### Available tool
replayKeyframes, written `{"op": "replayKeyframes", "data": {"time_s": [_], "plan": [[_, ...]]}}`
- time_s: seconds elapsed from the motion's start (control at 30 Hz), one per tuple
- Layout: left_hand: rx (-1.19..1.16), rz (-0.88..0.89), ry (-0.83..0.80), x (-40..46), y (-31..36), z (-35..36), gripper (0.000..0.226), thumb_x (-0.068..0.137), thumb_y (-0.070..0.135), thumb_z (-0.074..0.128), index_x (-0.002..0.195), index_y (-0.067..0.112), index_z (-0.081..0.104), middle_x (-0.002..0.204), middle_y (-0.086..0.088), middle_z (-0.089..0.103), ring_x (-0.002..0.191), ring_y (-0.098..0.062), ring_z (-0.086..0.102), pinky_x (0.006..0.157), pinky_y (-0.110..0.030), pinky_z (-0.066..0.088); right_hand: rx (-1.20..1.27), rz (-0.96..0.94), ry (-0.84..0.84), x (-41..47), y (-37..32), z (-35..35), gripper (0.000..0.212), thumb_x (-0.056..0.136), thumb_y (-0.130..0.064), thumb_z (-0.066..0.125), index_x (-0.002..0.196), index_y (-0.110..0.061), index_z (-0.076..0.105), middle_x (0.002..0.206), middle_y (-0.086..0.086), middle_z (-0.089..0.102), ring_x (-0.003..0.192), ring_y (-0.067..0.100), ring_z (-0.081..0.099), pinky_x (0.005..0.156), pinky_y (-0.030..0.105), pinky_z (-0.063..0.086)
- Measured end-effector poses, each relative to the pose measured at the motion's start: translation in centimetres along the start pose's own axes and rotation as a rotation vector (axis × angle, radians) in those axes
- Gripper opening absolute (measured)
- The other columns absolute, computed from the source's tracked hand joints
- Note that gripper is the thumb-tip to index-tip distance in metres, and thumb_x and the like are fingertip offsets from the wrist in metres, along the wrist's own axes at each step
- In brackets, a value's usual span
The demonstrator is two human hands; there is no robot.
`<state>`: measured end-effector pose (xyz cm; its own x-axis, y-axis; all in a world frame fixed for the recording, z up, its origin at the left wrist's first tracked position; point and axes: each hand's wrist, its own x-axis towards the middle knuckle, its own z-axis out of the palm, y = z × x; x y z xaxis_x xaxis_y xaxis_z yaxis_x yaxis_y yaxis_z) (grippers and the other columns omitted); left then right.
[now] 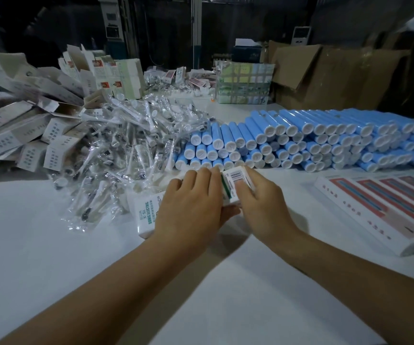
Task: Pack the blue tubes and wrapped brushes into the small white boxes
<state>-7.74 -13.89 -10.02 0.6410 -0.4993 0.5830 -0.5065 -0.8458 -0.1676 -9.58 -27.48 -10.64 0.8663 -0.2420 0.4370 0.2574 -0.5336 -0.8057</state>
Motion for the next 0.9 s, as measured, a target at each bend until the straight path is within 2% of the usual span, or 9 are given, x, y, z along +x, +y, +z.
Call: {"op": "replayKeyframes", "data": {"time_s": [0.03, 0.1, 0.23, 0.3, 0.37, 0.43, 0.6, 0.73, 0.9], "plan": [[0.021, 0.015, 0.004, 0.0, 0.0, 0.0, 0.072, 0.091, 0.057, 0.028, 0.115, -0.002, 0.060, 0.095, -0.013, 0.064, 0.079, -0.028, 0.060, 0.063, -0.037, 0.045, -0.110, -0.051, -0.009, -0.1, 0.2, 0.2, 0.026, 0.099, -0.014, 0.041, 0.118, -0.012, 0.058, 0.093, -0.001, 0.066, 0.083, 0.009, 0.063, 0.067, 0.019, 0.052], [0.048, 0.035, 0.006, -0.1, 0.2, 0.0, 0.070, 0.091, 0.052, 0.024, 0.114, -0.002, 0.061, 0.093, -0.012, 0.064, 0.077, -0.028, 0.059, 0.062, -0.036, 0.045, -0.183, -0.079, -0.010, -0.3, 0.3, 0.3, 0.035, 0.101, -0.019, 0.037, 0.133, -0.009, 0.048, 0.105, 0.003, 0.064, 0.094, 0.014, 0.062, 0.077, 0.026, 0.052], [0.079, 0.038, 0.034, -0.2, 0.2, -0.1, 0.070, 0.092, 0.052, 0.023, 0.113, -0.002, 0.063, 0.090, -0.011, 0.064, 0.076, -0.027, 0.060, 0.061, -0.034, 0.044, 0.015, 0.023, -0.113, -0.7, -0.2, 0.1, 0.045, 0.099, -0.035, 0.041, 0.138, -0.013, 0.045, 0.121, 0.005, 0.063, 0.111, 0.018, 0.060, 0.096, 0.039, 0.049], [0.057, 0.027, 0.030, -0.2, 0.1, -0.1, 0.072, 0.092, 0.055, 0.023, 0.115, -0.001, 0.062, 0.092, -0.012, 0.064, 0.077, -0.028, 0.059, 0.062, -0.036, 0.045, 0.337, 0.186, -0.123, -0.4, -0.8, -0.3, 0.036, 0.101, -0.031, 0.039, 0.124, -0.011, 0.059, 0.109, 0.011, 0.069, 0.102, 0.022, 0.065, 0.093, 0.044, 0.052], [0.010, 0.006, 0.020, -0.1, -0.1, -0.1, 0.072, 0.091, 0.057, 0.025, 0.116, -0.001, 0.059, 0.095, -0.013, 0.063, 0.080, -0.028, 0.059, 0.064, -0.037, 0.046, 0.683, 0.352, -0.129, 0.2, -1.0, -1.0, 0.035, 0.101, -0.023, 0.037, 0.100, -0.009, 0.068, 0.094, 0.013, 0.073, 0.090, 0.023, 0.070, 0.084, 0.042, 0.055], [-0.019, -0.010, 0.027, -0.1, -0.5, -0.2, 0.073, 0.088, 0.059, 0.027, 0.115, -0.001, 0.059, 0.097, -0.014, 0.063, 0.082, -0.029, 0.060, 0.065, -0.039, 0.047, 0.833, 0.402, -0.160, 0.5, -1.2, -1.4, 0.034, 0.101, -0.020, 0.037, 0.096, -0.007, 0.068, 0.094, 0.014, 0.073, 0.090, 0.024, 0.071, 0.081, 0.040, 0.056], [-0.050, -0.001, 0.009, -0.1, -0.9, -0.1, 0.074, 0.087, 0.060, 0.035, 0.119, -0.003, 0.058, 0.101, -0.016, 0.064, 0.085, -0.032, 0.061, 0.067, -0.041, 0.049, 0.778, 0.388, -0.165, 0.6, -0.8, -1.2, 0.028, 0.100, -0.018, 0.043, 0.117, -0.005, 0.061, 0.104, 0.016, 0.071, 0.098, 0.026, 0.068, 0.076, 0.035, 0.059], [-0.063, 0.001, 0.001, -0.1, -1.0, -0.1, 0.073, 0.084, 0.058, 0.042, 0.120, -0.003, 0.057, 0.103, -0.017, 0.064, 0.087, -0.033, 0.061, 0.068, -0.041, 0.049, 0.711, 0.338, -0.145, 0.6, -0.6, -1.2, 0.028, 0.101, -0.015, 0.040, 0.097, -0.014, 0.067, 0.091, 0.009, 0.074, 0.088, 0.021, 0.071, 0.072, 0.035, 0.058], [-0.035, 0.029, 0.043, -0.3, -1.0, 0.0, 0.070, 0.082, 0.057, 0.049, 0.116, -0.003, 0.059, 0.097, -0.016, 0.064, 0.082, -0.031, 0.061, 0.064, -0.040, 0.049, 0.679, 0.353, -0.099, 0.4, -0.4, -1.0, 0.029, 0.101, -0.013, 0.040, 0.094, -0.018, 0.069, 0.091, 0.008, 0.074, 0.089, 0.023, 0.070, 0.073, 0.037, 0.058]]}}
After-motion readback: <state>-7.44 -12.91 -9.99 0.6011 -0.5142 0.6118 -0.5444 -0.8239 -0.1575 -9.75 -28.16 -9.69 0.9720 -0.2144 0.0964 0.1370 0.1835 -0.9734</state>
